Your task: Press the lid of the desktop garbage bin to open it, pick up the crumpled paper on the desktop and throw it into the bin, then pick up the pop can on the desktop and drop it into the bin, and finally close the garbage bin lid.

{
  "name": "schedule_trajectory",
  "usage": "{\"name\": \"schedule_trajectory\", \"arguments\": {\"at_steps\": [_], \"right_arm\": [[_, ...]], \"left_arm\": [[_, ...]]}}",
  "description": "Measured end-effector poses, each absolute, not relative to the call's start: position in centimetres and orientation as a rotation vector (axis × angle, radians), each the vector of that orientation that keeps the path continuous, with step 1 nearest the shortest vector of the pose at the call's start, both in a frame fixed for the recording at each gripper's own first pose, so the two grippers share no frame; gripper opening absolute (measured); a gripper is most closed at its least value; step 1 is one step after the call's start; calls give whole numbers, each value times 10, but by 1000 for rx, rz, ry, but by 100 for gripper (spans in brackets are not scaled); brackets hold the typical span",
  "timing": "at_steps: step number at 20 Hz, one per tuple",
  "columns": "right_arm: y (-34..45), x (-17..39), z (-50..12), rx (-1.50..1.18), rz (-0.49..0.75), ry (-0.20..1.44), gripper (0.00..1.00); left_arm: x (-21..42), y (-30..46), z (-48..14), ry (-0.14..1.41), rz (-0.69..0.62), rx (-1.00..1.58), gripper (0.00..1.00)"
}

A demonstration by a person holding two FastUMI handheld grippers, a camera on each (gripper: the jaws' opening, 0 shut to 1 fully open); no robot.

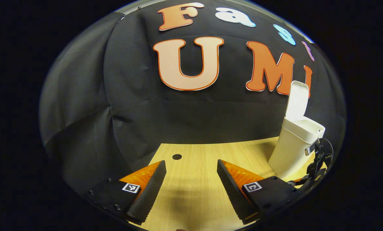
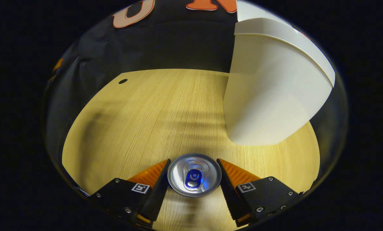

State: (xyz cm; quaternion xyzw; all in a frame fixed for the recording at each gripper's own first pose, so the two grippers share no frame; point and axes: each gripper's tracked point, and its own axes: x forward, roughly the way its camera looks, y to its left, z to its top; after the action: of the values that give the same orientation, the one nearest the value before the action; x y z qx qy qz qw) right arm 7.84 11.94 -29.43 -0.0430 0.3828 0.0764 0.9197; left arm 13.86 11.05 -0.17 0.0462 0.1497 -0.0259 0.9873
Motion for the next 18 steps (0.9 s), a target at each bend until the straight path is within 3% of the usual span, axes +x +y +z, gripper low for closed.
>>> {"name": "schedule_trajectory", "arguments": {"at_steps": [5, 6, 11, 18], "right_arm": [[119, 79, -275, -48, 183, 761, 75], [117, 79, -267, -50, 192, 755, 80], [111, 51, -223, -95, 241, 693, 80], [122, 53, -167, -144, 274, 623, 80]], "left_arm": [[137, 105, 0, 298, -71, 81, 100], [137, 104, -1, 302, -75, 76, 100], [139, 97, 2, 299, -96, 76, 100], [144, 79, 14, 281, -143, 87, 100]]}}
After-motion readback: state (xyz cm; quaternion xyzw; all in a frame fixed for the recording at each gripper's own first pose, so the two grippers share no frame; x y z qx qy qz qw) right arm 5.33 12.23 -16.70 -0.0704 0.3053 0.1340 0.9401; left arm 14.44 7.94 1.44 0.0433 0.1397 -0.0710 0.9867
